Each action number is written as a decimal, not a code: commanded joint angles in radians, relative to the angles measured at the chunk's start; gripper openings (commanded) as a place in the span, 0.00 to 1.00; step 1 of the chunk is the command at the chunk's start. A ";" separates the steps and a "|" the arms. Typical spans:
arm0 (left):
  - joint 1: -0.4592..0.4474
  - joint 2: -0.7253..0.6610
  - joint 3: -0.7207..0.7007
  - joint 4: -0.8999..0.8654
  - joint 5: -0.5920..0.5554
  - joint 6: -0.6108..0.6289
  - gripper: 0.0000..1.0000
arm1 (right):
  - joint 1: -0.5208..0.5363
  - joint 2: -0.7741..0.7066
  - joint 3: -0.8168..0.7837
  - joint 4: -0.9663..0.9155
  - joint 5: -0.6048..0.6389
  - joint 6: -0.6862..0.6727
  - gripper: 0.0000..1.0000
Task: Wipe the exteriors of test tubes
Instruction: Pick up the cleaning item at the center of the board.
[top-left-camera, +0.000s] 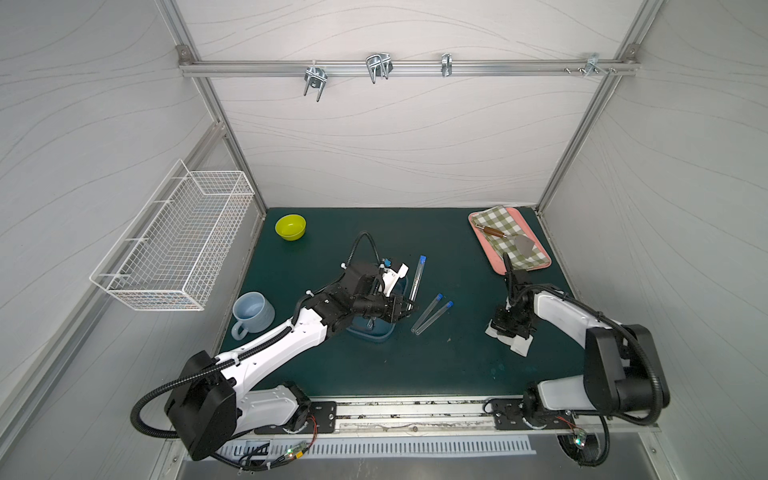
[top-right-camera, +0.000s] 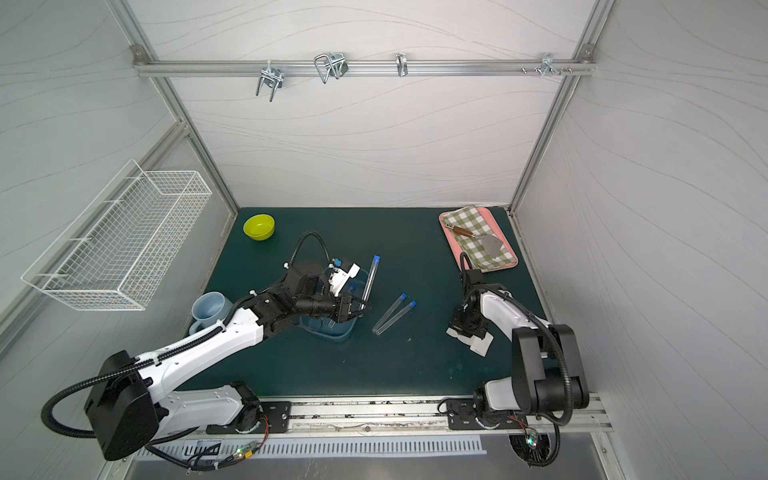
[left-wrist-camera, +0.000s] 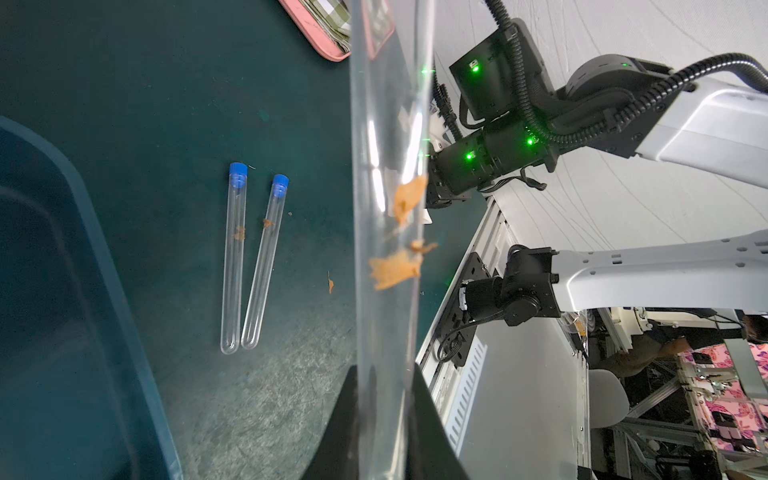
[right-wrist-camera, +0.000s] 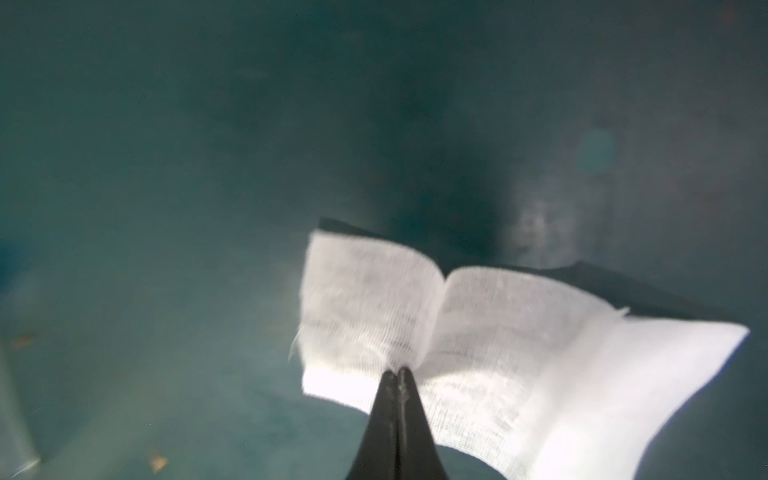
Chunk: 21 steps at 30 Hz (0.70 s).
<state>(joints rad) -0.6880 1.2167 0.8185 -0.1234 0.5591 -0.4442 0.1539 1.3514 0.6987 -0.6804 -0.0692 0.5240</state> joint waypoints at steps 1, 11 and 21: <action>0.004 0.000 0.005 0.023 0.006 0.016 0.09 | 0.005 -0.111 0.020 0.042 -0.126 0.046 0.00; 0.004 0.039 0.026 0.023 0.030 0.012 0.09 | 0.030 -0.292 0.146 0.053 -0.349 0.125 0.00; 0.004 0.079 0.050 0.030 0.048 0.001 0.10 | 0.320 -0.250 0.359 0.229 -0.374 0.217 0.00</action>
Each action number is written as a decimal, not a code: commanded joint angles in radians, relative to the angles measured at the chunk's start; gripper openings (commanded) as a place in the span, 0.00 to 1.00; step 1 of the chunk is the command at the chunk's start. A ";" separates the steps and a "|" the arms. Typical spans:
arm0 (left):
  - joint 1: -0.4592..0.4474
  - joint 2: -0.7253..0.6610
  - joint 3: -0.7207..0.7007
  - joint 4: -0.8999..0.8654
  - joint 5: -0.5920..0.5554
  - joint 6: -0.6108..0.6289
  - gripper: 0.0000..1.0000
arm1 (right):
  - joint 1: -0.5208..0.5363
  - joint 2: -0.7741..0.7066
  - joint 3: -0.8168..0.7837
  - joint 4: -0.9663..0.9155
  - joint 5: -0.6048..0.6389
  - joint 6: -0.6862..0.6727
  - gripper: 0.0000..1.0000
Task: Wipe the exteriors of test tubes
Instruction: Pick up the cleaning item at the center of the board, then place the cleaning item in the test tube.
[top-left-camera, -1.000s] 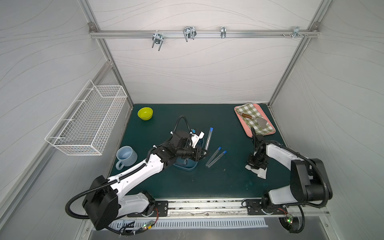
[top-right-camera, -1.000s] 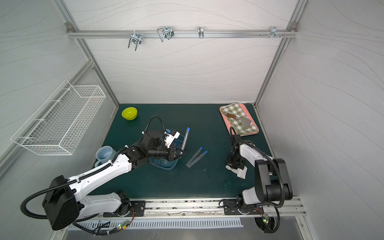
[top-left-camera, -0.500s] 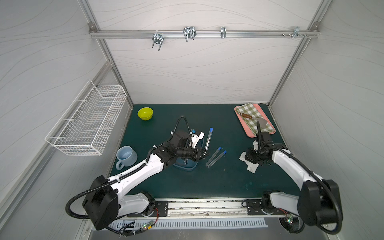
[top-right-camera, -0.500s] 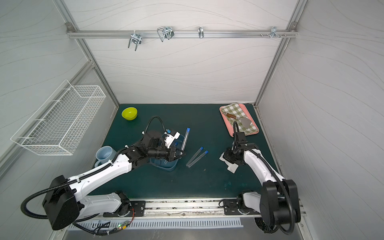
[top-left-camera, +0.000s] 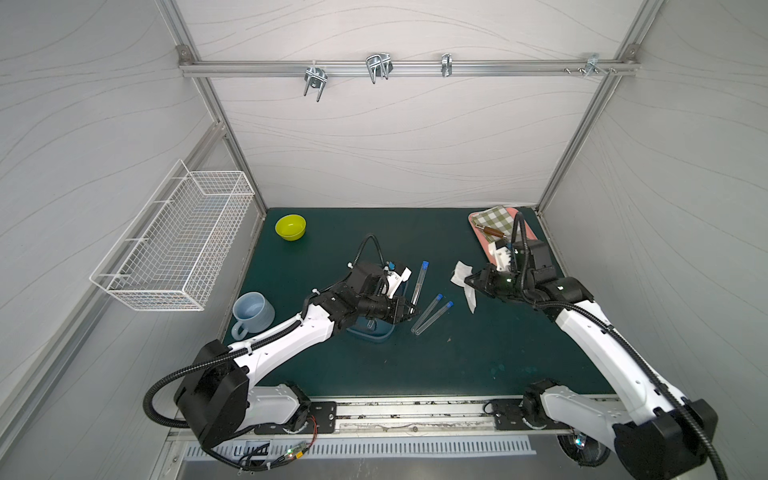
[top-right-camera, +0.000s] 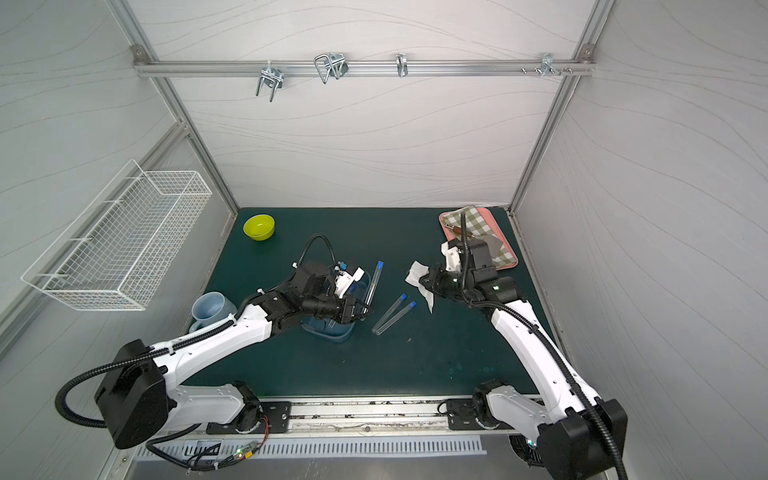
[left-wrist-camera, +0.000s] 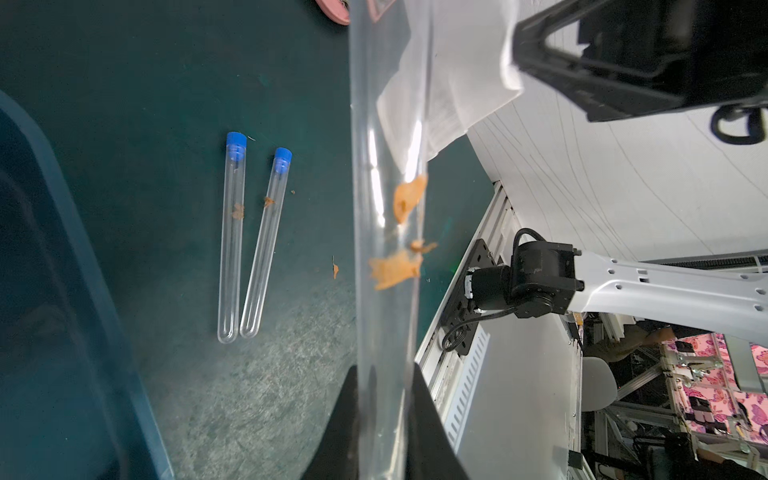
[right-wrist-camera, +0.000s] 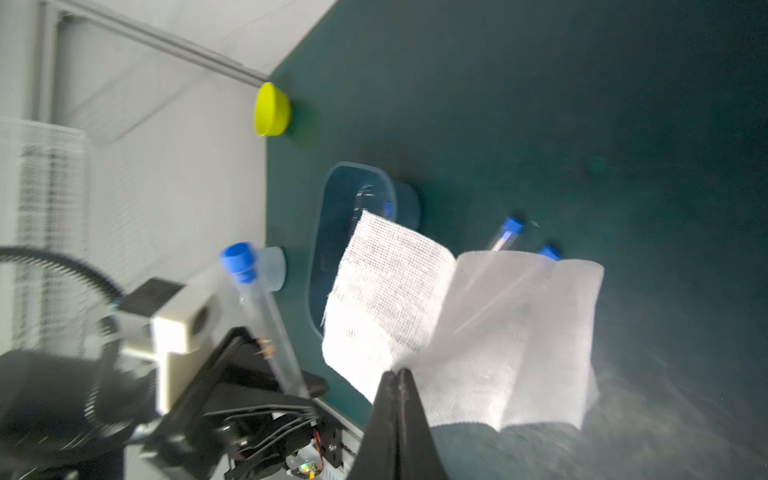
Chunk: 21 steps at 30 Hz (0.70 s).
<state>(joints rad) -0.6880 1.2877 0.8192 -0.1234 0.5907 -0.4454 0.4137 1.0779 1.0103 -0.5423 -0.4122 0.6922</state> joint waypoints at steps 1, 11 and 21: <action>0.004 0.009 0.051 0.029 0.017 0.001 0.10 | 0.086 0.035 0.065 0.108 -0.031 0.057 0.00; 0.004 0.013 0.059 0.056 0.022 -0.026 0.10 | 0.279 0.175 0.174 0.230 -0.037 0.064 0.00; 0.004 0.003 0.057 0.081 0.031 -0.047 0.10 | 0.328 0.264 0.174 0.223 -0.016 0.049 0.00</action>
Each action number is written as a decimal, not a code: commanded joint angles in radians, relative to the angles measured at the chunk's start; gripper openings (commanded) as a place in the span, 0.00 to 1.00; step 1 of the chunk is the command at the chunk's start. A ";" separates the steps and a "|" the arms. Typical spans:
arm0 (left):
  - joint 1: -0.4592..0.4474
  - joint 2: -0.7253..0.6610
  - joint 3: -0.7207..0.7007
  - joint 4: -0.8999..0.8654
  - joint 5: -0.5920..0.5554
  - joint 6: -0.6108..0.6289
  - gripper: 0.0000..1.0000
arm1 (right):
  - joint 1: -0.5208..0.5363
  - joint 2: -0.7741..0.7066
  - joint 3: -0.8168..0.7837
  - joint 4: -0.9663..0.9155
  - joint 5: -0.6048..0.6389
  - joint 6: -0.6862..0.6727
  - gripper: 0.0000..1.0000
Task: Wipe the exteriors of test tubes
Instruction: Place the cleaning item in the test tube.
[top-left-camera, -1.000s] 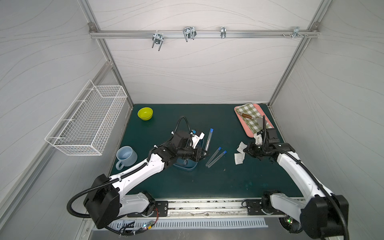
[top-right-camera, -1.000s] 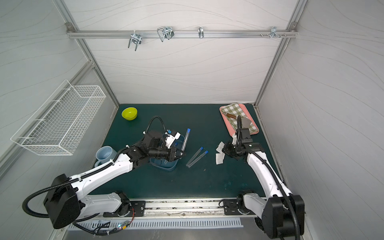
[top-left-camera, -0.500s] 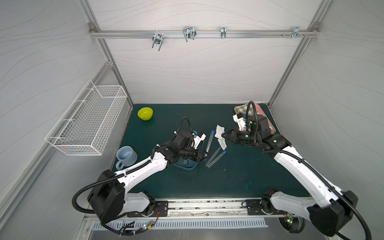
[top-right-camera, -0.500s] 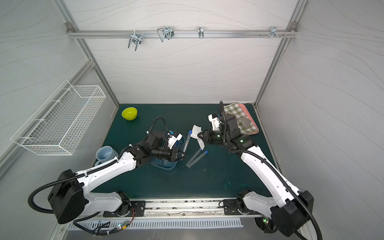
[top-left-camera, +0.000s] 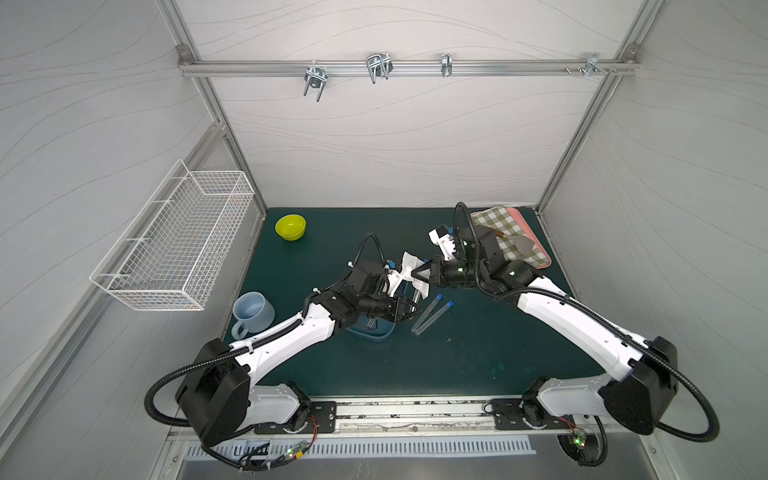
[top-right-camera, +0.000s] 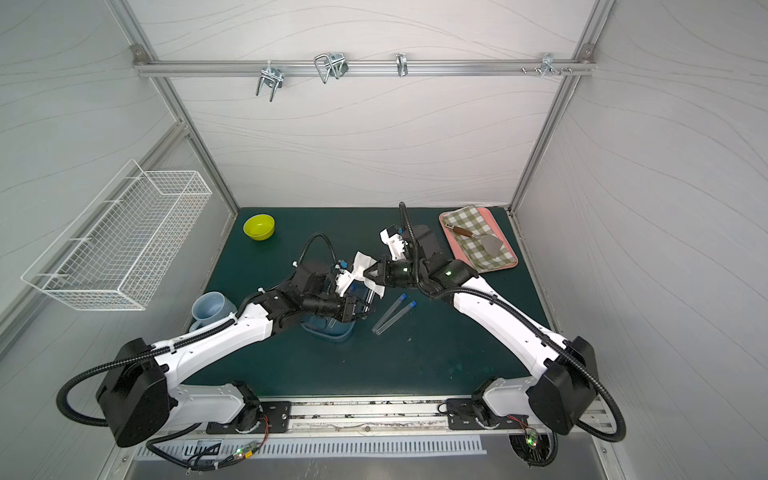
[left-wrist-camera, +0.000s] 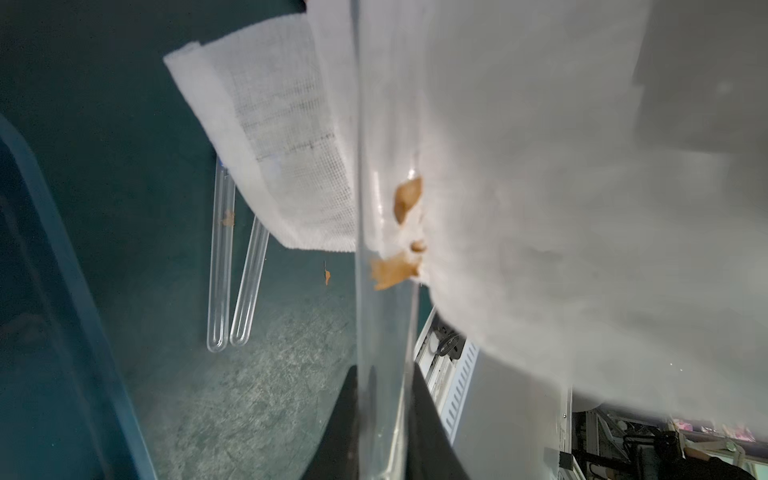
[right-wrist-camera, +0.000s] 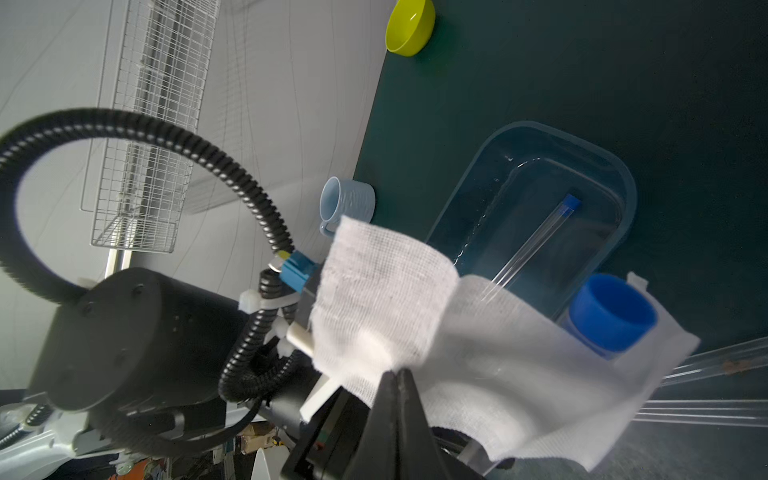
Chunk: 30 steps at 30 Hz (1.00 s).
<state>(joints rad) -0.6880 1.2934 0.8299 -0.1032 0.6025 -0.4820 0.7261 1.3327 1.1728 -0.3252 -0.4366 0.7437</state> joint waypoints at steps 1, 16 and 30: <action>0.004 -0.005 0.045 0.066 0.019 -0.013 0.10 | 0.020 0.015 0.012 0.002 0.016 -0.005 0.00; 0.000 -0.001 0.042 0.072 0.022 -0.016 0.10 | 0.069 0.113 0.129 -0.128 0.127 -0.029 0.04; 0.002 -0.012 0.017 0.093 0.014 -0.033 0.10 | 0.081 0.111 0.195 -0.203 0.166 -0.050 0.46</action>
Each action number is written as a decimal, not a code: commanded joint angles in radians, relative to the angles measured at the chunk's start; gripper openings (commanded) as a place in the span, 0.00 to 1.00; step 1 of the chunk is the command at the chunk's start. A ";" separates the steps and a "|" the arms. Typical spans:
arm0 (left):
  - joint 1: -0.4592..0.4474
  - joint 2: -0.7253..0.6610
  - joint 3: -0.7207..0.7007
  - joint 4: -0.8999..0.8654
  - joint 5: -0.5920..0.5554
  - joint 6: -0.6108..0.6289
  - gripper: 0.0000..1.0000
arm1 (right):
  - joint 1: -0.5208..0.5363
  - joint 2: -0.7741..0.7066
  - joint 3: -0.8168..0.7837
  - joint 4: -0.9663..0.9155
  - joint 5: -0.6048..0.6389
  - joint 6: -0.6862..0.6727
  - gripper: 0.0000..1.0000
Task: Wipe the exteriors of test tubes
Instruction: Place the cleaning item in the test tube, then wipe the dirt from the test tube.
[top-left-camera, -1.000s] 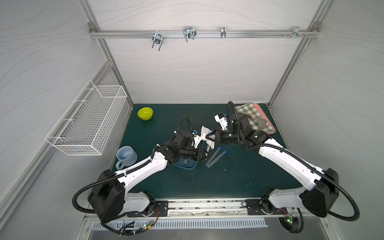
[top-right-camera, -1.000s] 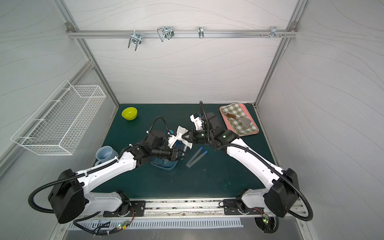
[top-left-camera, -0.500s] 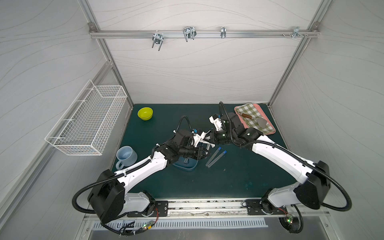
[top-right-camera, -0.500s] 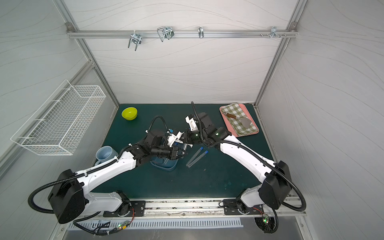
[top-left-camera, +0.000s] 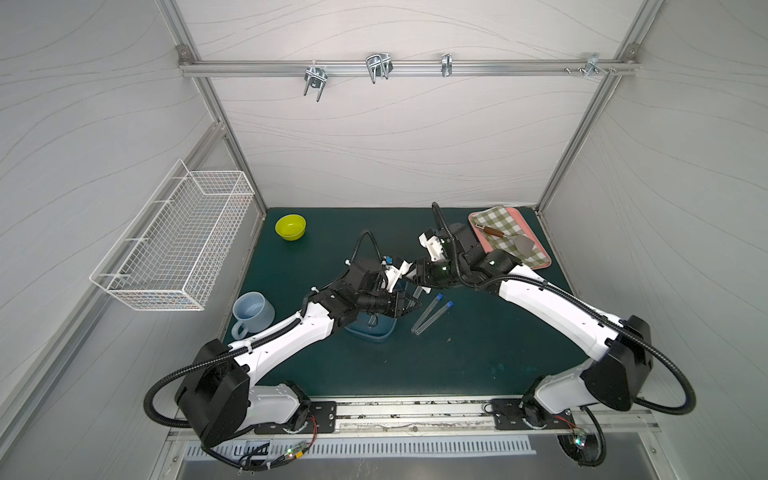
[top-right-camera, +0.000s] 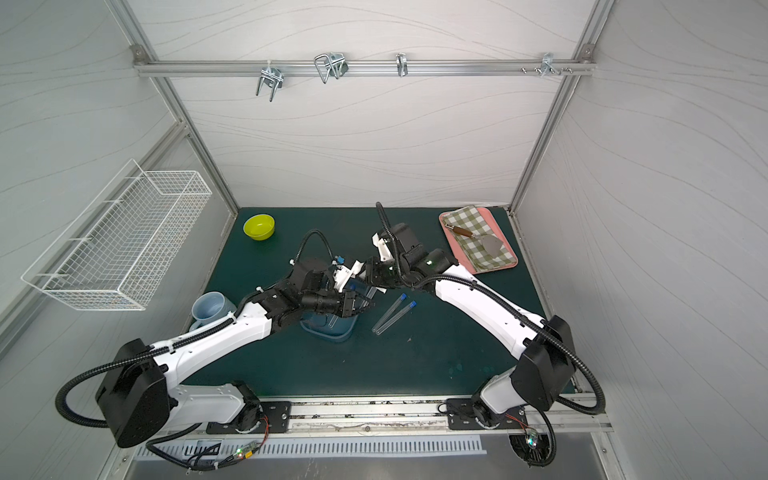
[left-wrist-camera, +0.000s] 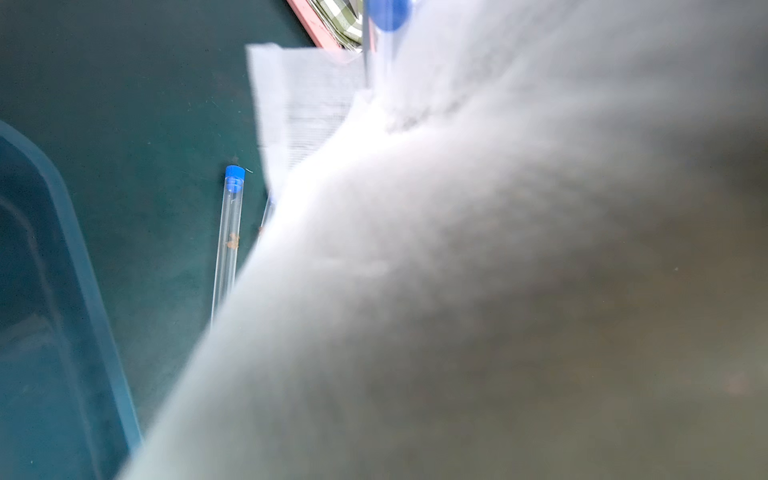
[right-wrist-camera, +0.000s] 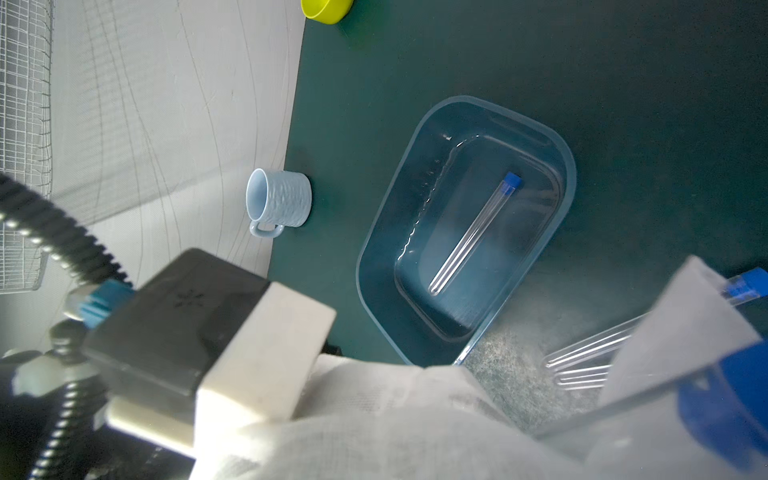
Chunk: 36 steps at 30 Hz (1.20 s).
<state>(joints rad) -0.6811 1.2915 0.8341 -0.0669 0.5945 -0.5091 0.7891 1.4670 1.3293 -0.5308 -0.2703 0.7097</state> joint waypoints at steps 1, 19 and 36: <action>-0.005 -0.008 0.011 0.062 0.022 -0.010 0.10 | 0.018 -0.033 0.044 0.001 -0.001 -0.021 0.46; -0.005 0.015 0.013 0.074 0.022 -0.039 0.10 | 0.032 -0.104 0.097 -0.020 -0.105 -0.067 0.47; -0.005 -0.007 0.010 0.073 0.031 -0.034 0.10 | -0.071 -0.066 0.074 -0.026 -0.037 -0.068 0.19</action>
<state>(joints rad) -0.6834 1.2995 0.8337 -0.0093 0.6067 -0.5461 0.7231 1.3579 1.4033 -0.5671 -0.3130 0.6460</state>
